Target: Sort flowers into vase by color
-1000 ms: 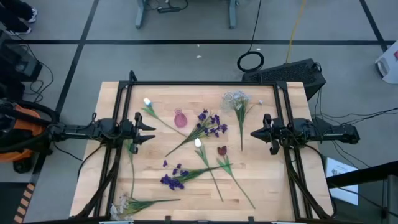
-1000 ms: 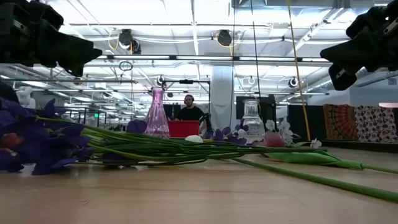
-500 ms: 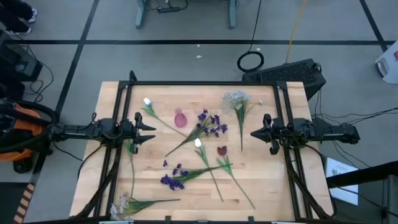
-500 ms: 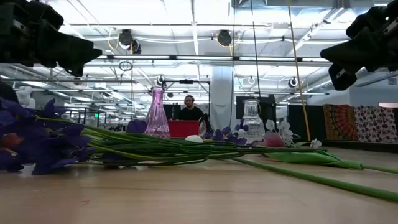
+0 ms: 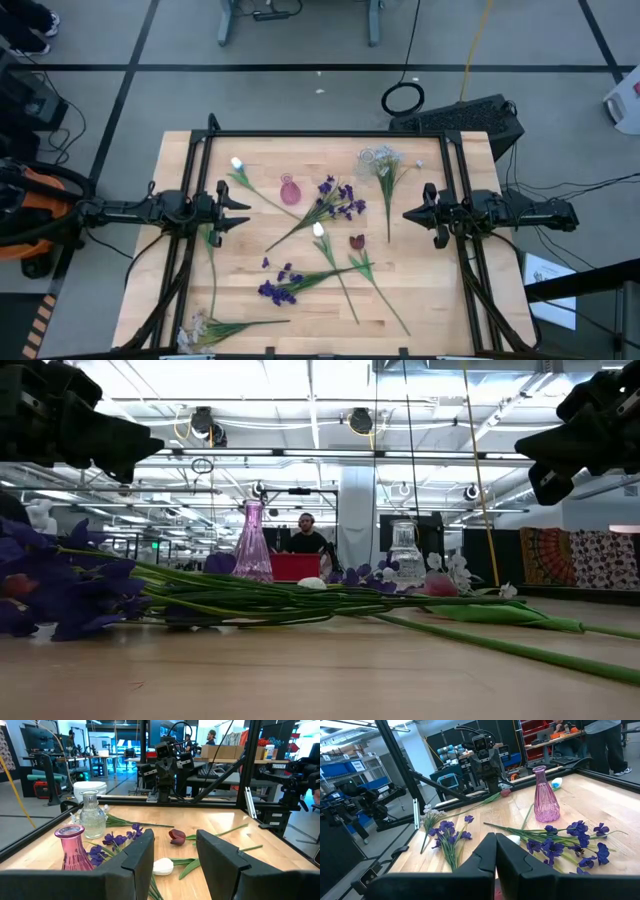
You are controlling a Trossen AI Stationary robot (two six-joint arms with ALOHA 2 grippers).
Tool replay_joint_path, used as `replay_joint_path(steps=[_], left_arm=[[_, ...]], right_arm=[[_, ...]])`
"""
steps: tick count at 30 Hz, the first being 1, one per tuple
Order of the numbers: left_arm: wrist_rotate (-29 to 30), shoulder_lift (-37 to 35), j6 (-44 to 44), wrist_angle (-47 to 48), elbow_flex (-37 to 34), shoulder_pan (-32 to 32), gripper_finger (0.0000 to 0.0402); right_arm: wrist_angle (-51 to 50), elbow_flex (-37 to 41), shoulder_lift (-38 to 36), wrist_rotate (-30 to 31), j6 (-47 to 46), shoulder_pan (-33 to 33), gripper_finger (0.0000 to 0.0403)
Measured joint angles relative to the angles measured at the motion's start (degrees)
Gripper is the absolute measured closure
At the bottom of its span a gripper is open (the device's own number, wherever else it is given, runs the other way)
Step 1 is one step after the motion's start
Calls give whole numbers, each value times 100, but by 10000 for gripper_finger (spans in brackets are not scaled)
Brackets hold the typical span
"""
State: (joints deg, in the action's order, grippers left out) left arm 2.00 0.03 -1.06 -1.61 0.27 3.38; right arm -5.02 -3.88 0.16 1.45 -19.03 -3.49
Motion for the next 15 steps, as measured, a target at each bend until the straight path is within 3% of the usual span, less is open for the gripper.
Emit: replay_joint_path(steps=[4, 11, 15], left_arm=[[0, -2, 1, 0, -1, 1, 249], [-2, 0, 2, 0, 0, 0, 249], [0, 0, 2, 0, 0, 2, 249]], right_arm=[[25, -2, 2, 49, 35, 0, 403], [32, 0, 106, 1562, 1000, 0, 403], [107, 0, 384, 2105, 1131, 52, 403]])
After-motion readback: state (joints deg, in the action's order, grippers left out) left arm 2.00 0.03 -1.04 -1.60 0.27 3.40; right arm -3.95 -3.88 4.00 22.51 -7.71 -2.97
